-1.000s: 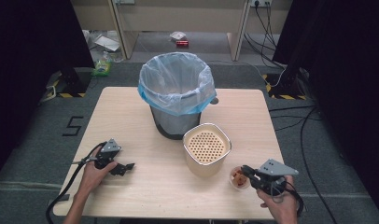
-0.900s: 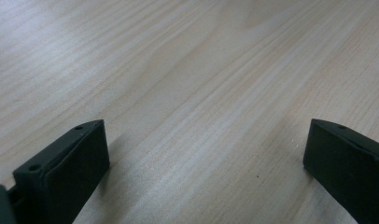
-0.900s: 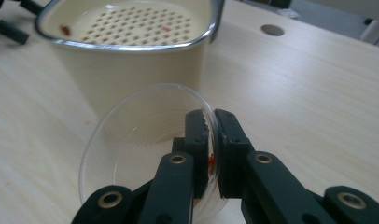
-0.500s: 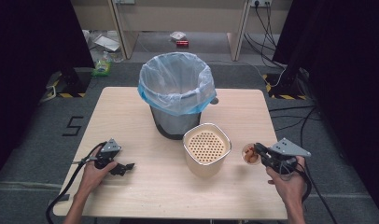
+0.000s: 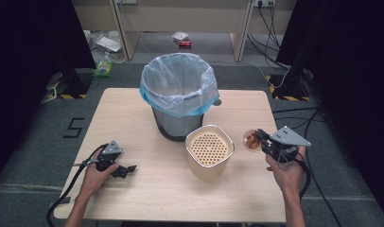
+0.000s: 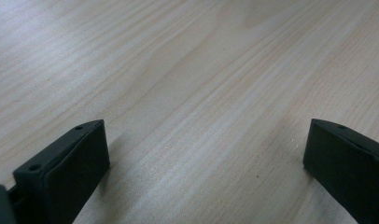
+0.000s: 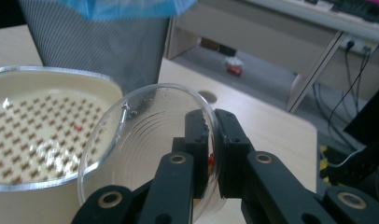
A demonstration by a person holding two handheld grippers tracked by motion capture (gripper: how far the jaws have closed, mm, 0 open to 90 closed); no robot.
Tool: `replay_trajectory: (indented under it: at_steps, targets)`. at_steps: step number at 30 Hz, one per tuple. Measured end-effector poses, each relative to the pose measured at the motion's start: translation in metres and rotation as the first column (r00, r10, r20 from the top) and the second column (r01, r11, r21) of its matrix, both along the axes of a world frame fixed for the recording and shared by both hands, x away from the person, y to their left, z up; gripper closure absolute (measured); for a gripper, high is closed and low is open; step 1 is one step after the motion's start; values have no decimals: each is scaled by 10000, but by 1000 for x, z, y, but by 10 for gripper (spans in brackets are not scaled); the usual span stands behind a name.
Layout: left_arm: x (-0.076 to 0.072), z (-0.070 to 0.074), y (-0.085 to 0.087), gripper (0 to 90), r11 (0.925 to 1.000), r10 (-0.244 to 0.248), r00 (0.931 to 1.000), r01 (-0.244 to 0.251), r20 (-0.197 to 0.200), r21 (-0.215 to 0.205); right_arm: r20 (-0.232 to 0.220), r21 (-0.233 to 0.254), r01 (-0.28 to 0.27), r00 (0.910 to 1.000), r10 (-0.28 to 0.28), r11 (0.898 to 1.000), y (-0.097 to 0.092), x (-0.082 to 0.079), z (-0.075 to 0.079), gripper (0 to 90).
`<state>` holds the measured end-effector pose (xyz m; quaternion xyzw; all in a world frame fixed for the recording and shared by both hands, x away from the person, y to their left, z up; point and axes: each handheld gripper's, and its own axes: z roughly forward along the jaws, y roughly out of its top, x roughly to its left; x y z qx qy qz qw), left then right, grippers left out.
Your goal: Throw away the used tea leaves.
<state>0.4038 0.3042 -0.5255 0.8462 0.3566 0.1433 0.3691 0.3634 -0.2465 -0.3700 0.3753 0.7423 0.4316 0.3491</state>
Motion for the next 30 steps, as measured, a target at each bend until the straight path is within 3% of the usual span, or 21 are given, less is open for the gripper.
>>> replay_trajectory:
  at_steps: [3, 5, 8, 9, 10, 11, 12, 13, 17, 20, 21, 22, 23, 24, 25, 26, 27, 29, 30]
  targets:
    - [0, 0, 0, 0, 10000, -1, 10000, 1, -5, 0, 594, -235, -8, 9982, 22, 9997, 8, 4, 13, 850]
    - [0, 0, 0, 0, 10000, 2, 10000, -2, -4, 0, 1062, -629, -99, 9942, 166, 9980, 17, 7, 21, 850]
    - [0, 0, 0, 0, 10000, 0, 10000, 0, -7, 1, 1804, -1583, -219, 9823, 508, 9872, 34, 11, 30, 851]
    - [0, 0, 0, 0, 10000, 0, 10000, 0, -7, 1, 1804, -1583, -219, 9823, 508, 9872, 34, 11, 30, 851]
    - [0, 0, 0, 0, 10000, -2, 10000, 2, -5, 3, 2298, -2522, -213, 9698, 813, 9674, 47, 13, 33, 851]
    - [0, 0, 0, 0, 10000, 1, 10000, -1, -5, 0, 2509, -2975, -130, 9637, 913, 9546, 53, 13, 34, 851]
    - [0, 0, 0, 0, 10000, 1, 10000, -1, -5, 0, 2509, -2975, -130, 9637, 913, 9546, 53, 13, 34, 851]
    - [0, 0, 0, 0, 10000, 1, 10000, -1, -6, 0, 2921, -3778, -45, 9483, 1239, 9259, 65, 14, 35, 851]
    - [0, 0, 0, 0, 10000, 0, 10000, 0, -6, 0, 3472, -4602, 79, 9219, 1718, 8878, 79, 16, 34, 852]
    - [0, 0, 0, 0, 10000, 1, 10000, -1, -5, -1, 4093, -5395, 221, 8805, 2393, 8417, 87, 14, 32, 853]
    - [0, 0, 0, 0, 10000, 0, 10000, 0, -6, -1, 4288, -5740, 331, 8633, 2660, 8182, 91, 13, 31, 854]
    - [0, 0, 0, 0, 10000, 0, 10000, 0, -6, -1, 4288, -5740, 331, 8633, 2660, 8182, 91, 13, 31, 854]
    - [0, 0, 0, 0, 10000, 1, 10000, -1, -6, -1, 4446, -6175, 424, 8426, 3040, 7854, 94, 11, 28, 855]
    - [0, 0, 0, 0, 10000, 1, 10000, -1, -5, 2, 4498, -6810, 629, 8221, 3490, 7296, 102, 9, 20, 854]
    - [0, 0, 0, 0, 10000, -1, 10000, 1, -4, 3, 4536, -7108, 736, 8080, 3760, 6995, 105, 8, 15, 855]
    - [0, 0, 0, 0, 10000, -1, 10000, 1, -4, 3, 4536, -7108, 736, 8080, 3760, 6995, 105, 8, 15, 855]
    - [0, 0, 0, 0, 10000, -1, 10000, 1, -7, 0, 4666, -7397, 971, 7871, 4035, 6659, 110, 4, 2, 857]
    - [0, 0, 0, 0, 10000, -1, 10000, 1, -6, 1, 4653, -7724, 1123, 7699, 4367, 6251, 114, 2, -7, 857]
    - [0, 0, 0, 0, 10000, 1, 10000, -1, -3, 0, 4602, -7948, 1208, 7589, 4607, 5948, 116, 2, -11, 858]
